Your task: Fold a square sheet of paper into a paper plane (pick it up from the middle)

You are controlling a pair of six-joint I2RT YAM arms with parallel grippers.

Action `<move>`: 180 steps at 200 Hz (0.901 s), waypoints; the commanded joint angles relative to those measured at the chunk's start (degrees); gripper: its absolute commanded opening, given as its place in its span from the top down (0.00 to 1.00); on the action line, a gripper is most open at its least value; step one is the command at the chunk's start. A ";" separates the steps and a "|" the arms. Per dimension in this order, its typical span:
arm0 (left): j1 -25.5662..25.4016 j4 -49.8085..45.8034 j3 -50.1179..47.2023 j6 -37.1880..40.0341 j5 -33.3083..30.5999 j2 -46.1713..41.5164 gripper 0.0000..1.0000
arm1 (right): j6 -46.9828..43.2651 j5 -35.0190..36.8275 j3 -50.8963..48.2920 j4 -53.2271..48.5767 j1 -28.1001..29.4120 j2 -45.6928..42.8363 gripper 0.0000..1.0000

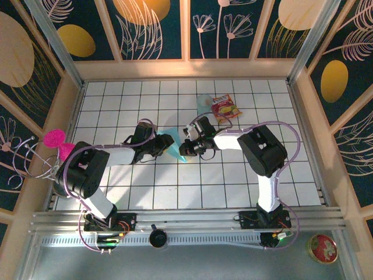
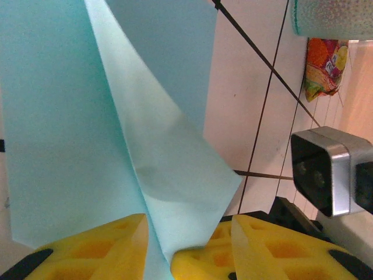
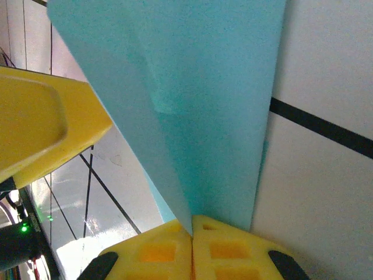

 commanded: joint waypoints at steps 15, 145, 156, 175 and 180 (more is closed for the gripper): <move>-0.41 0.08 2.28 2.15 1.34 0.87 0.65 | 1.99 -3.53 -1.95 2.62 -1.22 1.22 0.91; -0.40 5.78 4.93 2.07 8.59 6.21 0.89 | 9.41 -13.21 -7.53 13.65 -5.24 2.10 0.91; -0.41 6.15 5.09 2.07 9.10 6.64 0.90 | 10.11 -13.71 -8.02 14.54 -5.50 2.28 0.91; -0.52 6.62 5.28 2.15 9.85 7.38 0.91 | 10.83 -14.12 -8.55 15.30 -5.79 2.48 0.91; -0.52 6.66 5.35 2.23 9.98 7.53 0.91 | 11.00 -14.29 -8.58 15.50 -5.77 2.48 0.91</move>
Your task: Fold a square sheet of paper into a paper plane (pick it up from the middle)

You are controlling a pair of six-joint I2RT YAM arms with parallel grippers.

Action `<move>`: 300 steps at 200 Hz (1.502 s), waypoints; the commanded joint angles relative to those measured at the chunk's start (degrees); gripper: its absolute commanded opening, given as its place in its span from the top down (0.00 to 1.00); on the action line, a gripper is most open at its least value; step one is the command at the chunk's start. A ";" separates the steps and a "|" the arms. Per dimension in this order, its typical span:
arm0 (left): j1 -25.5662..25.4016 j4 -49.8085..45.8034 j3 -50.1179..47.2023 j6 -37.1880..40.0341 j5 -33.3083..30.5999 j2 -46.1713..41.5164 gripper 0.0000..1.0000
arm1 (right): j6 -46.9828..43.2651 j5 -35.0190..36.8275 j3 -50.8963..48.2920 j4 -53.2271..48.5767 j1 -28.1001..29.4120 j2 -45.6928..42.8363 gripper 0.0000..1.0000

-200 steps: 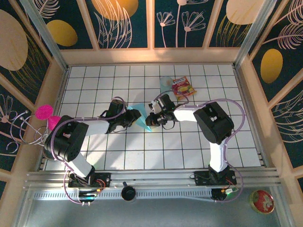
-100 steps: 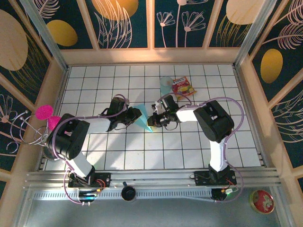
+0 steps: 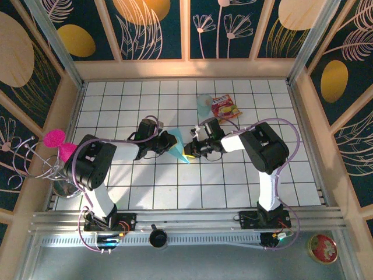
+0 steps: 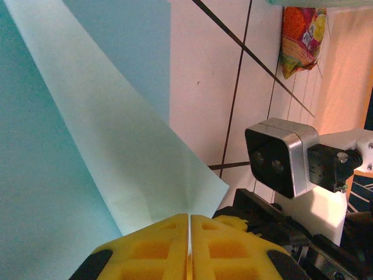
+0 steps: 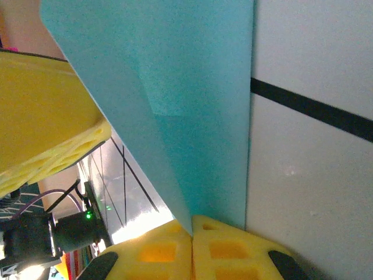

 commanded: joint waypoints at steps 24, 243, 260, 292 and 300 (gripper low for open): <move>-0.68 2.77 1.67 1.06 2.96 2.20 0.93 | 2.62 -2.22 -1.58 2.63 -0.63 1.78 0.91; -0.75 -2.17 6.41 4.06 1.36 5.56 0.93 | 3.09 2.09 -2.56 -0.93 -0.55 0.90 0.90; -0.76 -2.02 6.14 4.05 0.95 4.74 0.92 | 3.28 2.72 -2.69 -1.41 -0.61 1.10 0.92; -0.70 -2.56 5.19 4.57 -0.08 3.71 0.92 | 3.37 3.52 -2.65 -2.44 -2.39 1.63 0.93; -0.65 -2.78 5.09 4.67 -0.30 3.76 0.92 | 3.29 3.60 -2.62 -2.61 -2.39 1.72 0.93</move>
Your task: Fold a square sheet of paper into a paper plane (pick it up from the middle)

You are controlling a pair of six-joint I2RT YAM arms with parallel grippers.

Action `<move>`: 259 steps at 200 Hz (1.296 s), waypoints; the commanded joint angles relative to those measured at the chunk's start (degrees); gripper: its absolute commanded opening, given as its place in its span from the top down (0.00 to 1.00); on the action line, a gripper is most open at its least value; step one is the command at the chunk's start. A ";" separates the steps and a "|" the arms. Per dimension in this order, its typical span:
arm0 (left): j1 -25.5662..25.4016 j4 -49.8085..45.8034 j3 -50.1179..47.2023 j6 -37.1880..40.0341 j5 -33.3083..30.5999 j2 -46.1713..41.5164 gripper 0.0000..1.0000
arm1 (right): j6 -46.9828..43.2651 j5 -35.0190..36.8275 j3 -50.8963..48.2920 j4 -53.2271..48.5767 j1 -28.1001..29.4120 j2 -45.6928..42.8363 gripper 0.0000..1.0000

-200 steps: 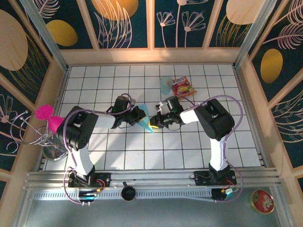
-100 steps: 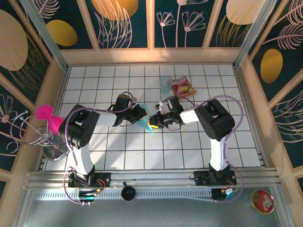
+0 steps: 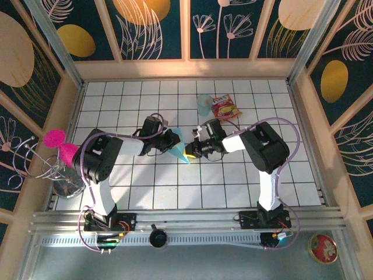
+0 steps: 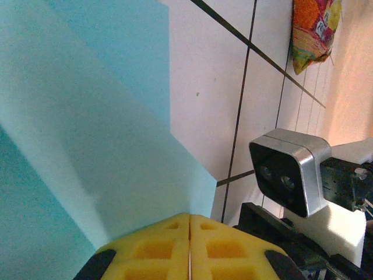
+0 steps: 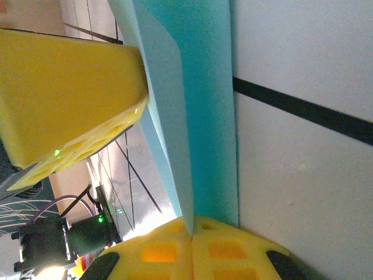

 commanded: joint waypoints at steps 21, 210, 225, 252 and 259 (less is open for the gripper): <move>-0.20 -1.32 0.05 1.53 -1.26 -1.10 0.92 | -0.10 3.88 -1.27 -4.70 -1.31 1.74 0.93; -0.18 -7.23 3.30 1.92 -3.86 1.42 0.95 | -8.74 10.36 -0.85 -13.39 -0.30 -8.33 0.68; -0.22 -7.12 3.17 1.88 -3.67 1.33 0.95 | -9.67 11.26 0.21 -14.94 0.24 -7.29 0.68; -0.20 -7.24 3.19 1.87 -3.76 1.23 0.95 | -10.95 13.42 1.88 -17.09 2.38 -5.93 0.68; -0.21 -7.23 3.16 1.88 -3.79 1.19 0.95 | -11.08 13.78 2.00 -17.31 2.63 -5.74 0.68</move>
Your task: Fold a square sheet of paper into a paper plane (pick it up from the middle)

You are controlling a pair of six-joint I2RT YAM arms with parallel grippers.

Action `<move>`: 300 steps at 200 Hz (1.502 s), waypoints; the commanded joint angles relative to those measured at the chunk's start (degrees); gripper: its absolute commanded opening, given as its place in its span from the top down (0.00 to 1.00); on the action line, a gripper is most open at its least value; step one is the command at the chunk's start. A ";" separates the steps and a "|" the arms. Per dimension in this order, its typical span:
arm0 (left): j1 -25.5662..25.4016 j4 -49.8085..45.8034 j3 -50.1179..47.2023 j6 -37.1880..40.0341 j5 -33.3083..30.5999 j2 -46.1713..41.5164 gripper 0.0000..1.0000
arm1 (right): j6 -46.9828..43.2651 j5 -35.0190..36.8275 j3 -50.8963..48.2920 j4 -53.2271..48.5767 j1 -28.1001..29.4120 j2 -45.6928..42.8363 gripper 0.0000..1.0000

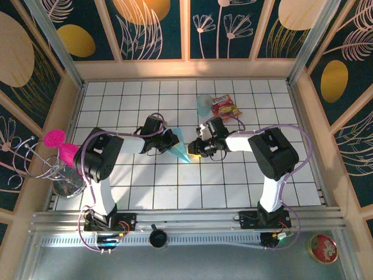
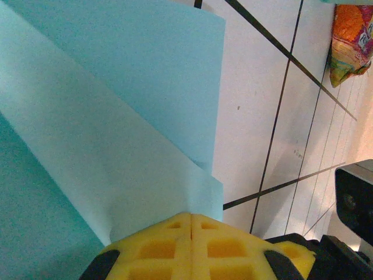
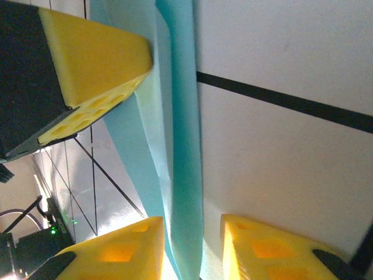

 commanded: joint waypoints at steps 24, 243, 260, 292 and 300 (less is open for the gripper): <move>-0.17 -1.12 0.30 0.78 -0.57 0.11 0.95 | -2.84 3.51 1.45 -4.17 2.23 1.75 0.68; -0.19 -1.01 -0.14 0.78 -1.12 0.86 0.96 | -5.31 14.48 2.63 -5.51 6.38 -5.33 0.73; -0.19 -0.54 -0.14 0.78 -0.72 0.43 0.95 | -4.83 13.67 2.40 -3.88 6.48 -7.42 0.73; -0.19 0.04 0.02 0.72 -0.14 0.28 0.94 | -4.73 10.74 2.99 -3.00 7.01 -5.02 0.79; -0.19 0.09 -0.14 0.78 -0.06 0.47 0.93 | -4.66 10.31 3.21 -2.94 7.21 -4.29 0.81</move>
